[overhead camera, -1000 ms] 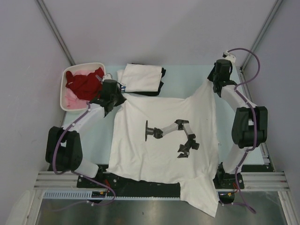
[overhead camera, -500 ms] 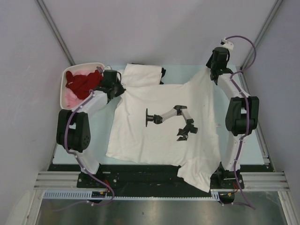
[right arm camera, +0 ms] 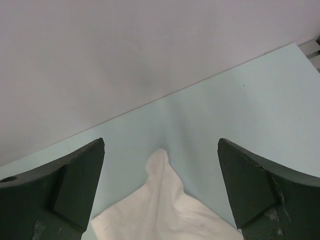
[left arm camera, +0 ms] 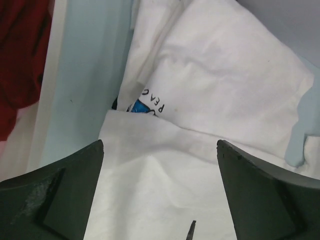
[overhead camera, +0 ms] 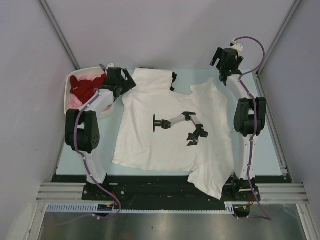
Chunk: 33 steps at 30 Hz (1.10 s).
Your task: Fold and stack the t-shirts
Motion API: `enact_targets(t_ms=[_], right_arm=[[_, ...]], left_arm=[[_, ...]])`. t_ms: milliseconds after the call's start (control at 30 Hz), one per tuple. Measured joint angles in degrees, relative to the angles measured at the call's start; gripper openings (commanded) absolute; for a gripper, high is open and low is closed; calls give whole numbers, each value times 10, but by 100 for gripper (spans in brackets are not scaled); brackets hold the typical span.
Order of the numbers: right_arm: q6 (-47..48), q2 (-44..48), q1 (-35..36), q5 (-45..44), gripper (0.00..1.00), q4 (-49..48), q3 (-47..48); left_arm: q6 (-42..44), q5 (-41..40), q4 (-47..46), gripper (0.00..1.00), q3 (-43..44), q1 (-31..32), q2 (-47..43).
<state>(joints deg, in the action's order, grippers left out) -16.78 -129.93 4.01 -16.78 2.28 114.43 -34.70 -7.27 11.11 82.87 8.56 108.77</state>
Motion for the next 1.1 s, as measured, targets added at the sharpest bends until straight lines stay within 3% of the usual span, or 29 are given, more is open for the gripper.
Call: enact_targets(t_ms=[233,400,533,700,1100], right_arm=[[3,24,5,-27,100,-13,-51],[10,154,16,-53,100,19,-176],[12,303,58,-65,100,95,-245],[-2,460,151,-67,100,195,-315],[-125,634,294,-24,98,427,-556]], left_arm=[[1,-22,0,100,18,-4,-13],[-4,-20,35,100,-55,-2,-136],[-11,-11,68,100,-150,9,-298],[-13,6,115,100,-266,42,-437],[-15,51,233,100,-412,104,-520]])
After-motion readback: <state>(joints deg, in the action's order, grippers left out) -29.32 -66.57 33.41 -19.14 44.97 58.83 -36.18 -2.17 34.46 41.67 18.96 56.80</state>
